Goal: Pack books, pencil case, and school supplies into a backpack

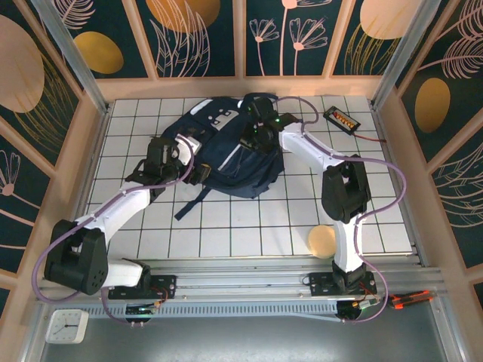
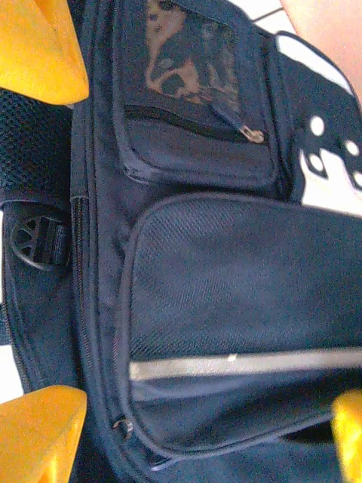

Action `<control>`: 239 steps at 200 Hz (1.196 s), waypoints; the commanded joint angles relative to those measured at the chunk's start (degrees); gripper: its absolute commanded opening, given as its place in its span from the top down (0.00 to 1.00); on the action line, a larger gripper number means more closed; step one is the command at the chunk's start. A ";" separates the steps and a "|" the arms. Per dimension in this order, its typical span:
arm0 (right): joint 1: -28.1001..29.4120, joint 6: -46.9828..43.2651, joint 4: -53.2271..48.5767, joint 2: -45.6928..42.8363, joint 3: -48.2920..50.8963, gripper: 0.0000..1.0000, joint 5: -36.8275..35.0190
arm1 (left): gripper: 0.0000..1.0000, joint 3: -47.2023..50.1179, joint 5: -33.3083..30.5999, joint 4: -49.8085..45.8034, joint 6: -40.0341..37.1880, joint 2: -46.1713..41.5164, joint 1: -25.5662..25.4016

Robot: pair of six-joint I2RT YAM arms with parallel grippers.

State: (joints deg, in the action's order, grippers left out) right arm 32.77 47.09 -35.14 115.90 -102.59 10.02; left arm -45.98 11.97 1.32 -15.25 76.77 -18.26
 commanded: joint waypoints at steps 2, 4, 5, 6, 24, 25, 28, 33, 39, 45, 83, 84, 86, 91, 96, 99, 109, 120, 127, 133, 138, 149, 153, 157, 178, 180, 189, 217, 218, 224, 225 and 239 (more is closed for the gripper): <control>-0.23 0.81 1.80 -4.16 -6.73 1.00 2.83 | 0.04 4.79 7.13 8.35 -11.93 -5.17 0.37; -0.25 0.74 1.58 -4.16 -7.05 1.00 2.99 | 0.03 5.36 7.68 9.18 -12.64 -5.68 0.34; -0.30 0.78 1.44 -4.13 -7.17 1.00 3.08 | 0.03 5.67 8.01 9.60 -12.98 -5.89 0.34; -0.32 0.75 1.37 -4.16 -7.40 1.00 3.16 | 0.03 6.00 8.26 9.94 -13.33 -6.22 0.38; -0.78 0.55 -0.01 -4.44 -9.29 1.00 4.77 | 0.01 8.49 10.19 12.81 -19.69 -8.94 0.38; -0.83 0.55 -0.01 -4.54 -9.34 1.00 4.84 | 0.01 8.47 10.10 12.73 -19.98 -8.98 0.40; -0.94 0.68 -0.21 -4.63 -9.46 1.00 5.03 | 0.02 8.31 9.87 12.35 -20.95 -9.00 0.35; -1.08 0.77 -0.33 -4.81 -9.53 1.00 5.28 | 0.01 7.79 9.52 11.46 -22.21 -8.94 0.41; -1.10 0.78 -0.16 -5.14 -9.49 1.00 5.82 | 0.02 7.07 9.11 10.68 -23.36 -8.64 0.39; -1.05 0.88 -0.16 -5.41 -9.56 1.00 6.40 | 0.02 6.47 8.93 10.48 -24.02 -8.37 0.42; -1.05 2.14 0.59 -6.90 -9.48 1.00 9.07 | 0.05 3.17 8.95 11.67 -24.17 -5.28 -0.45; -1.05 2.18 0.68 -6.95 -9.43 1.00 9.10 | 0.05 3.08 8.86 11.68 -24.19 -5.16 -0.50; -1.07 2.21 0.75 -6.99 -9.40 1.00 9.22 | 0.05 2.91 8.69 11.66 -24.21 -5.04 -0.58; -1.07 2.44 0.90 -7.22 -9.31 1.00 9.47 | 0.06 2.53 8.60 11.77 -24.21 -4.61 -0.72; -1.13 2.78 1.18 -7.49 -9.07 1.00 9.64 | 0.07 2.16 8.95 11.70 -24.17 -4.32 -0.95; -1.07 2.98 1.38 -7.67 -8.91 1.00 9.66 | 0.09 1.94 9.25 11.64 -24.16 -4.08 -0.97; -1.05 3.61 2.11 -8.03 -8.49 1.00 10.11 | 0.13 1.22 9.84 11.38 -24.03 -3.61 -1.52; -1.09 4.29 2.62 -8.03 -8.52 1.00 10.54 | 0.15 0.57 10.64 10.31 -24.63 -3.22 -2.38; -1.10 4.63 2.85 -7.96 -8.70 1.00 10.69 | 0.15 0.37 11.16 9.54 -25.14 -3.04 -2.84; -1.11 4.71 2.91 -7.75 -8.98 1.00 10.87 | 0.14 0.36 11.76 8.97 -25.53 -3.03 -3.08; -1.06 4.76 2.80 -7.53 -9.53 1.00 10.90 | 0.14 0.48 12.44 8.61 -25.76 -3.12 -3.17; -1.07 4.68 2.48 -7.01 -10.49 1.00 10.94 | 0.11 0.92 13.77 7.97 -26.19 -3.53 -3.25; -1.12 4.74 2.35 -6.78 -10.89 1.00 10.90 | 0.11 1.03 14.14 7.60 -26.43 -3.68 -3.25; -1.08 4.60 2.20 -6.65 -11.28 1.00 10.83 | 0.10 1.18 14.53 7.35 -26.45 -3.86 -3.26; -1.09 4.59 2.03 -6.04 -11.98 1.00 11.25 | 0.10 2.51 14.35 8.04 -26.55 -4.21 -3.27; -1.08 4.61 2.10 -6.06 -11.95 1.00 11.25 | 0.10 2.59 14.26 8.07 -26.78 -4.12 -3.31; -1.09 4.69 2.09 -6.32 -11.73 1.00 11.09 | 0.10 2.88 14.02 8.03 -27.42 -3.47 -3.27; -0.97 5.24 2.48 -7.37 -10.68 1.00 11.16 | 0.19 2.77 11.94 9.53 -27.22 -0.71 -3.27; -0.96 5.26 2.46 -7.45 -10.65 1.00 11.20 | 0.20 2.75 11.77 9.64 -27.21 -0.51 -3.32; -0.91 5.46 2.44 -7.79 -10.49 1.00 11.31 | 0.28 2.89 10.57 10.72 -26.66 0.08 -3.28; -0.93 5.46 2.44 -7.83 -10.47 1.00 11.32 | 0.29 2.90 10.37 10.89 -26.58 0.15 -3.27; -0.63 6.03 2.60 -8.39 -9.80 1.00 11.64 | 0.33 2.59 9.67 11.79 -26.86 1.62 -3.27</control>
State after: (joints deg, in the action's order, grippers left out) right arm 31.86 51.64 -36.88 112.75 -110.65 18.81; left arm -43.72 22.50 10.35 -40.99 76.05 -21.39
